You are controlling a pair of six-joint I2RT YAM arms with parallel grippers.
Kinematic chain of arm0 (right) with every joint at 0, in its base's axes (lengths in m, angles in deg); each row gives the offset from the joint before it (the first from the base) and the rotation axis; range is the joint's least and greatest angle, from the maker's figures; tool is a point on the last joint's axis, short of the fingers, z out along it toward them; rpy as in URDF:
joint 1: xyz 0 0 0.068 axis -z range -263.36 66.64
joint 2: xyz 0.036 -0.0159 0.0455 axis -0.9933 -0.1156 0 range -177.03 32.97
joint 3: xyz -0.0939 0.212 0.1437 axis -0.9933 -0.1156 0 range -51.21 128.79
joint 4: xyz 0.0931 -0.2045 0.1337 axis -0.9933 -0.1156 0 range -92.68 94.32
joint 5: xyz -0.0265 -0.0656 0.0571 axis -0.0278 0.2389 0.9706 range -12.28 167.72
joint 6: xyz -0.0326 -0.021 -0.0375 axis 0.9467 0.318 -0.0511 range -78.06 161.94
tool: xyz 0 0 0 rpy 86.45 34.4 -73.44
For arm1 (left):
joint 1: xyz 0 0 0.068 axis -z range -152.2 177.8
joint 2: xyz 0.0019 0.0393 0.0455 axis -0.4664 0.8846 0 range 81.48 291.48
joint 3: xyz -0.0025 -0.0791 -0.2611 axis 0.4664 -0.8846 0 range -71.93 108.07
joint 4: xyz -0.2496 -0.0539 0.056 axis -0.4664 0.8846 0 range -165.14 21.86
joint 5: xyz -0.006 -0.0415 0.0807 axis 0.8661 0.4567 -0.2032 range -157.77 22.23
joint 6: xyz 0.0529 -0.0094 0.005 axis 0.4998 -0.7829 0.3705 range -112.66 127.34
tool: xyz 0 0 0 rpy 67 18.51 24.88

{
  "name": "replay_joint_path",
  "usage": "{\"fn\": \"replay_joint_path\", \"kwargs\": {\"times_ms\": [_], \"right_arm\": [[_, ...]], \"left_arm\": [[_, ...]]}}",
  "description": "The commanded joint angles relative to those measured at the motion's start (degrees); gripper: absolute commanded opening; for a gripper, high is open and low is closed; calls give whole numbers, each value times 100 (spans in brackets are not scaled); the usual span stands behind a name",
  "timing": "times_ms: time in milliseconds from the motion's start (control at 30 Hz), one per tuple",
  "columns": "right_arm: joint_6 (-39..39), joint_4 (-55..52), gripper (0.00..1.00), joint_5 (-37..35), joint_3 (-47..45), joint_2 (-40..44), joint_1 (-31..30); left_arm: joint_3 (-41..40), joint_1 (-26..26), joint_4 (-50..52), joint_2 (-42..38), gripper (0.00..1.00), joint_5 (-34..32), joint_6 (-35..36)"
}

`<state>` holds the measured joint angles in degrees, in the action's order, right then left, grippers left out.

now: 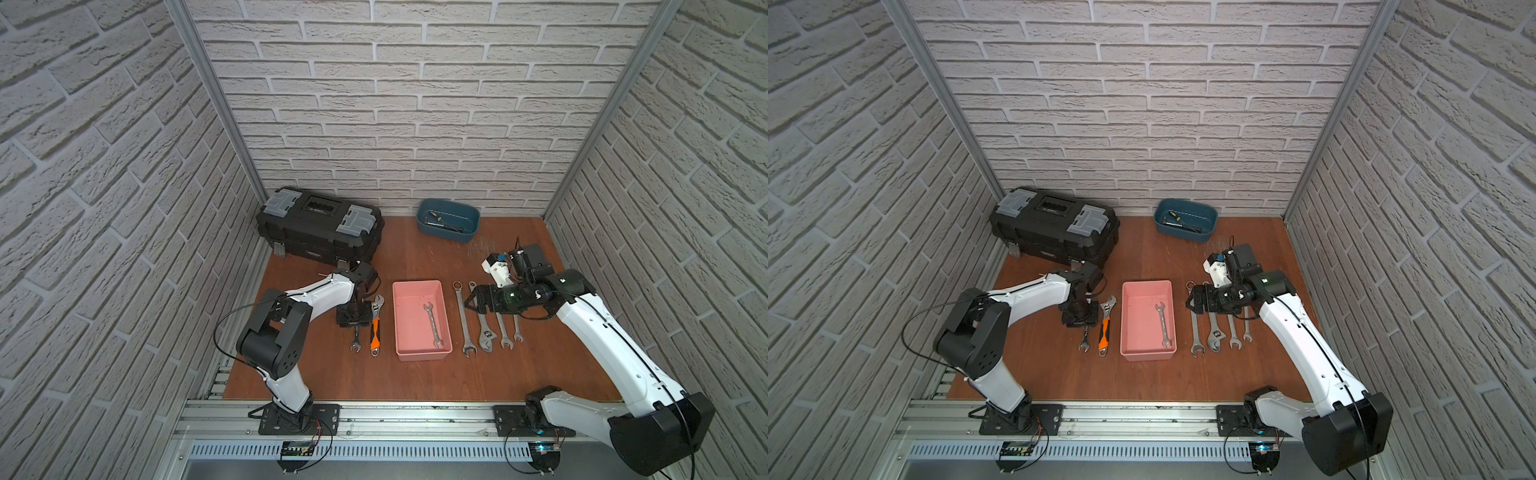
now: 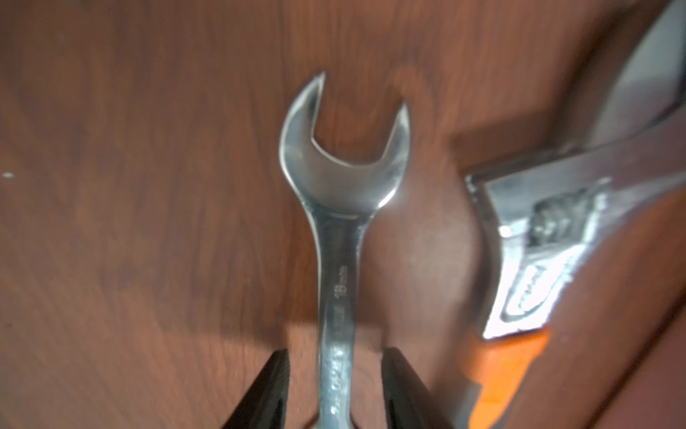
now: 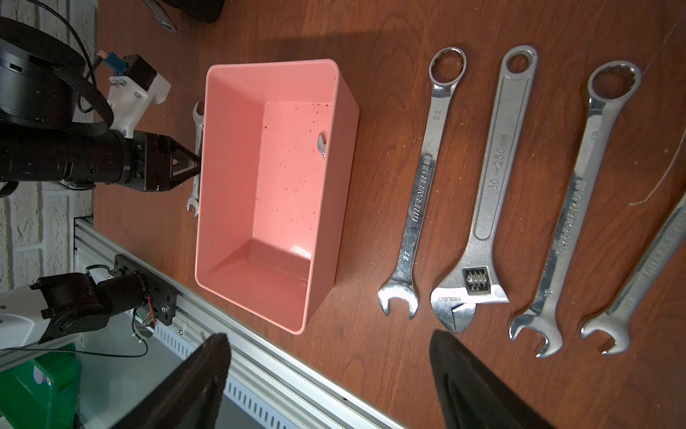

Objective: Take out the wrench from the storage box
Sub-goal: Pick up the wrench from the storage box.

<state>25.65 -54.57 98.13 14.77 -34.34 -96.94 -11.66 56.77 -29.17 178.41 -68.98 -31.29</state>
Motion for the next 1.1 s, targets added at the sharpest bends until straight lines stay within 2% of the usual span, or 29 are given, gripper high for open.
{"fn": "replay_joint_path", "kwargs": {"times_ms": [0,133,267,400,633,800,1067], "right_arm": [[-44,70,89,6,118,27,52],[9,41,89,-59,118,72,82],[71,36,90,-105,100,163,181],[180,-28,90,-127,82,218,230],[380,-208,89,-206,56,314,269],[475,-237,89,-261,-20,398,277],[513,-245,89,-246,-94,462,292]], "left_arm": [[632,197,531,-428,51,-9,-293],[1409,872,795,-402,56,-130,-979],[2068,1475,742,-44,59,-192,-1747],[2797,1986,811,609,60,-384,-1939],[3111,2377,354,1576,58,-262,-2315],[3249,2464,44,2013,57,-256,-2489],[3612,2578,314,2594,54,-415,-2594]]}}
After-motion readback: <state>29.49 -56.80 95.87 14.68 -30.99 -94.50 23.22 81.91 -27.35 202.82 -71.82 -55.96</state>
